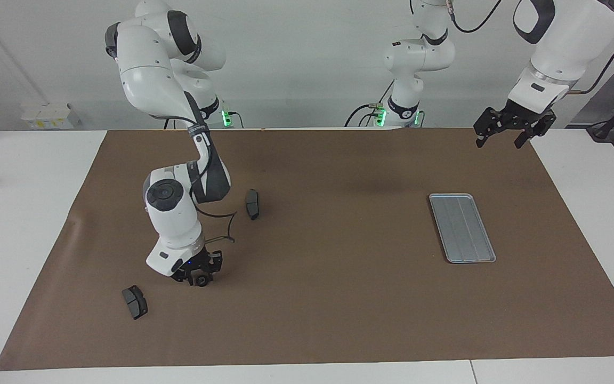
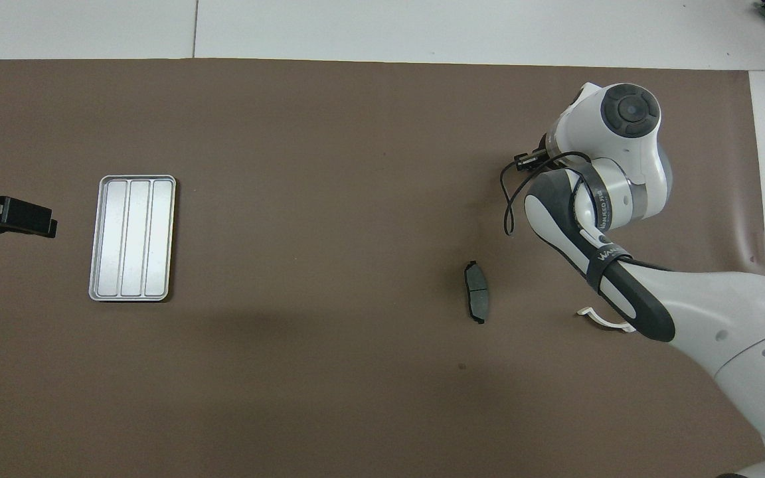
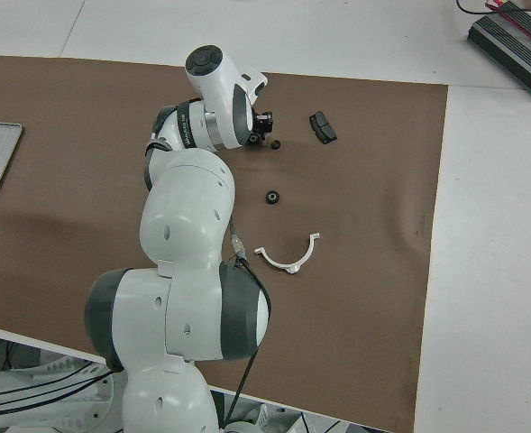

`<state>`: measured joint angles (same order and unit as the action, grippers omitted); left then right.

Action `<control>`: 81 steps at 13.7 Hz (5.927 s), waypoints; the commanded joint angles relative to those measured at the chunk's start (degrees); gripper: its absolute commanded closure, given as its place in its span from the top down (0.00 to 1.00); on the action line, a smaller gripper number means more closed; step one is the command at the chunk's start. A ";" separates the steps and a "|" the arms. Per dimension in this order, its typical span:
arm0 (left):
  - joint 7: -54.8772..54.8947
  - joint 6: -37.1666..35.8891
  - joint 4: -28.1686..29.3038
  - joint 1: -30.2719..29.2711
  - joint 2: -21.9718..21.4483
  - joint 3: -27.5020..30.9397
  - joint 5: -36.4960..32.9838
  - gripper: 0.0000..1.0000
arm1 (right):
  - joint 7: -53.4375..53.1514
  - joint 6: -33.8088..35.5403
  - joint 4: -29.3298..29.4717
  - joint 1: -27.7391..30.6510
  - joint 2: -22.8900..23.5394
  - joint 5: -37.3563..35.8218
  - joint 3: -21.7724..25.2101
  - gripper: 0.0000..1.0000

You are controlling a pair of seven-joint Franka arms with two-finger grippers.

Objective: Place bearing gear from tray to pile

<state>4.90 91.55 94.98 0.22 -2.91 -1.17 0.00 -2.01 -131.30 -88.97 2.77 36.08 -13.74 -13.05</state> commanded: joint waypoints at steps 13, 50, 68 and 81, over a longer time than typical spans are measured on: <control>-0.24 -0.41 0.56 -0.75 -0.60 -0.41 0.88 1.00 | -0.09 19.23 6.44 1.01 -6.72 5.47 -1.02 0.94; -0.24 -0.41 0.56 -0.75 -0.60 -0.41 0.88 1.00 | -0.89 45.78 6.97 12.78 -30.63 13.83 -0.58 1.00; -0.24 -0.41 0.56 -0.75 -0.60 -0.41 0.88 1.00 | 0.61 31.11 -4.19 -0.75 -33.45 13.83 10.67 1.00; -0.24 -0.41 0.56 -0.75 -0.52 -0.41 0.88 1.00 | 0.78 34.44 -3.93 -4.27 -33.97 14.00 14.28 1.00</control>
<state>4.90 91.55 94.98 0.22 -2.91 -1.17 0.00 -1.94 -97.08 -91.54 -1.30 3.52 -1.24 0.81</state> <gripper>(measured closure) 0.000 0.000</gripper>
